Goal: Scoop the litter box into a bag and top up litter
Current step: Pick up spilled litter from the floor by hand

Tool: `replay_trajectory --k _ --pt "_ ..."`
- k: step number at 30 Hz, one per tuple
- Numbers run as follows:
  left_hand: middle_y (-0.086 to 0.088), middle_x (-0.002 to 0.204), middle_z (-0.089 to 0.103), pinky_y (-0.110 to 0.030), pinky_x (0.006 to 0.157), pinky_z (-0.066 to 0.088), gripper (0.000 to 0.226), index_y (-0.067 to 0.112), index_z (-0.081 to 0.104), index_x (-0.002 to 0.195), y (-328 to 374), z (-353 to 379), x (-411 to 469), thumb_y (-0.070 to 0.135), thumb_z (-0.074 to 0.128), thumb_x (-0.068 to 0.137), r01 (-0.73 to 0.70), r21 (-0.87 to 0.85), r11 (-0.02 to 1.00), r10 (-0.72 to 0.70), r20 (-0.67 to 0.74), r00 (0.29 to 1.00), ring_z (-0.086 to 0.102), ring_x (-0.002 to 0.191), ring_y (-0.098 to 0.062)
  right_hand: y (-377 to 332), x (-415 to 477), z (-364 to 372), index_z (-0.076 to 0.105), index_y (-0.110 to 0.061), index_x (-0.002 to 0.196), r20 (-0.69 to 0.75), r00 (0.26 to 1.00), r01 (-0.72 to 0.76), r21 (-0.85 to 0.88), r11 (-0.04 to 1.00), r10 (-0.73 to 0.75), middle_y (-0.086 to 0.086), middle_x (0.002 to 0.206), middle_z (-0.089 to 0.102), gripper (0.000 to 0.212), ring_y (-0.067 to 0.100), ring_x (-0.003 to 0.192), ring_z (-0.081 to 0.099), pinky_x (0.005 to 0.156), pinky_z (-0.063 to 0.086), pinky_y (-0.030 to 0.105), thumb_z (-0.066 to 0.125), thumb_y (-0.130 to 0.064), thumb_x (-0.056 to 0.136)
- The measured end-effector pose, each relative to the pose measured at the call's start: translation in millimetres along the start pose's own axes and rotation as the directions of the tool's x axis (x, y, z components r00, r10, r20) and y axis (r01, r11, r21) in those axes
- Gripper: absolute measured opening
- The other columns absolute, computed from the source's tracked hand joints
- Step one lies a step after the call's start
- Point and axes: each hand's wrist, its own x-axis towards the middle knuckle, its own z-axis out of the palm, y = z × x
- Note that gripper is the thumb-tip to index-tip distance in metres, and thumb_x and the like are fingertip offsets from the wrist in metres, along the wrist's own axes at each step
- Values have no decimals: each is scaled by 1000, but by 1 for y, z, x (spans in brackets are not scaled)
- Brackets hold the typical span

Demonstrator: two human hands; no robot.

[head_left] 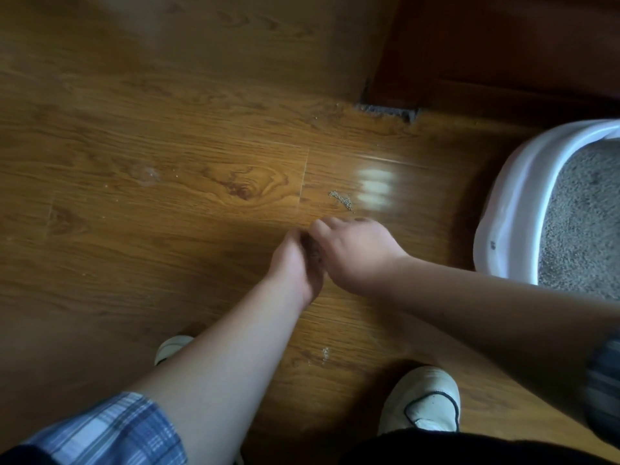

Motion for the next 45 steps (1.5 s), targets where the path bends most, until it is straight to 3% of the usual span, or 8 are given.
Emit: replay_trajectory --k 4,7,10,17,34,38,41,45 --pt "-10 64 63 -29 57 58 36 6 58 76 11 0 -3 20 35 101 -60 -62 996 56 -58 997 63 61 -21 22 5 -15 50 -22 89 -21 960 -272 164 948 280 3 88 66 17 34 79 63 59 41 33 41 -34 99" --pt "-11 67 62 -30 58 59 30 3 61 82 20 0 -6 14 37 97 -92 -38 995 89 -81 993 62 65 -22 52 27 -14 66 -15 90 356 768 -639 384 666 532 5 86 68 22 28 78 62 60 46 28 45 -22 97" --pt "-12 75 63 -32 68 59 28 3 62 85 26 -2 -8 13 38 97 -114 -41 993 111 -75 991 63 71 -23 72 43 -11 73 -8 93 668 553 -830 390 399 497 0 59 64 27 15 45 52 43 36 16 46 -13 97" --pt "-12 75 61 -32 73 58 28 3 61 83 30 -5 -13 13 39 97 -114 -103 988 108 -57 992 62 70 -22 77 73 -20 73 -5 86 755 455 -887 342 309 472 4 53 62 38 14 41 48 40 30 17 37 -7 98" --pt "-12 70 61 -29 60 58 27 3 58 80 33 -5 -19 13 39 96 -123 -136 983 117 -55 992 61 63 -22 78 91 -30 68 -3 95 691 553 -811 319 490 466 11 60 60 21 21 45 47 40 34 17 49 -11 94" --pt "-11 71 60 -28 62 59 27 5 58 78 32 -3 -20 12 38 95 -126 -124 984 122 -45 992 61 64 -21 81 70 -37 66 -17 101 382 764 -538 -67 840 520 2 83 64 30 19 71 62 59 51 29 45 -38 98" --pt "-10 72 62 -30 66 59 28 4 61 81 30 -3 -21 12 38 96 -132 -94 987 128 -50 991 63 68 -21 73 57 -27 55 -27 97 109 905 -375 -255 891 412 -4 78 57 46 16 67 56 56 47 31 35 -68 95" --pt "-10 74 63 -31 72 58 29 5 61 83 30 -4 -22 14 38 97 -135 -73 988 131 -61 990 63 71 -21 70 61 -1 52 -23 110 40 948 -279 -371 886 315 1 96 62 63 22 79 61 57 46 33 33 -79 87"
